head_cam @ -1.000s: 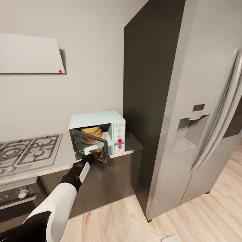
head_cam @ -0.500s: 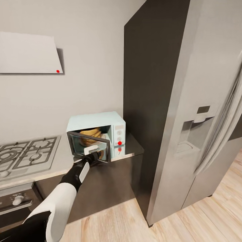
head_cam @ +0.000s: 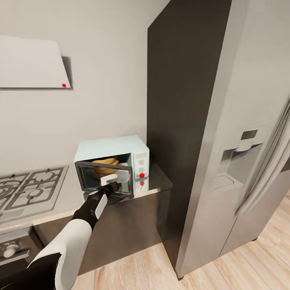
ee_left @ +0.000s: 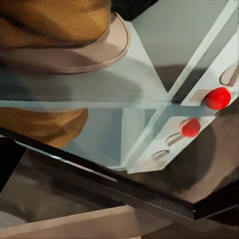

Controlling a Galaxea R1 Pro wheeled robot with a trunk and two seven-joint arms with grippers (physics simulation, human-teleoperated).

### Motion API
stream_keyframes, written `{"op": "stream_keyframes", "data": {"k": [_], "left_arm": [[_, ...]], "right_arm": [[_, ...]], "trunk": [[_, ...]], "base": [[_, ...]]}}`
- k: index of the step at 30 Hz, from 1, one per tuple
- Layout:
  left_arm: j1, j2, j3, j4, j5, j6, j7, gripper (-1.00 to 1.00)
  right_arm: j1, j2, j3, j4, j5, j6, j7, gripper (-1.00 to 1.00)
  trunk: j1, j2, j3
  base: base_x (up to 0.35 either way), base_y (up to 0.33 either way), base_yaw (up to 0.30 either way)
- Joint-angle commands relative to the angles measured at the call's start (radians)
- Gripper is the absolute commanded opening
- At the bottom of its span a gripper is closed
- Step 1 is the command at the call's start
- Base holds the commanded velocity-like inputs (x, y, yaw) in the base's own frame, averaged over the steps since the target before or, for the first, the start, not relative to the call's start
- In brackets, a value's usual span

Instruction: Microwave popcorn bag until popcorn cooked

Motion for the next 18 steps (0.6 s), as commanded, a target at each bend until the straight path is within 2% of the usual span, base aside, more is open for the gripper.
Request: {"op": "stream_keyframes", "data": {"k": [1, 8, 14, 18], "left_arm": [[-0.001, -0.001, 0.004, -0.002, 0.002, 0.006, 0.000, 1.00], [-0.001, -0.003, 0.004, -0.002, 0.003, 0.006, 0.001, 1.00], [-0.001, 0.000, 0.004, -0.002, 0.003, 0.006, 0.000, 1.00], [-0.001, 0.000, 0.006, -0.002, 0.005, 0.006, -0.001, 1.00]], "right_arm": [[0.000, 0.000, -0.001, -0.001, 0.008, -0.001, -0.001, 1.00], [0.000, 0.000, -0.001, -0.002, 0.008, -0.001, -0.001, 1.00], [0.000, 0.000, -0.001, -0.002, 0.008, -0.001, -0.001, 1.00], [0.000, 0.000, -0.001, -0.002, 0.008, -0.001, -0.001, 1.00]], "trunk": [[0.001, -0.002, -0.002], [0.001, -0.002, -0.002], [0.001, -0.002, -0.002], [0.001, -0.002, -0.002]], "base": [[0.043, -0.011, 0.000], [0.016, -0.002, 0.000], [0.283, 0.000, 0.000], [0.090, 0.000, 0.000]]}}
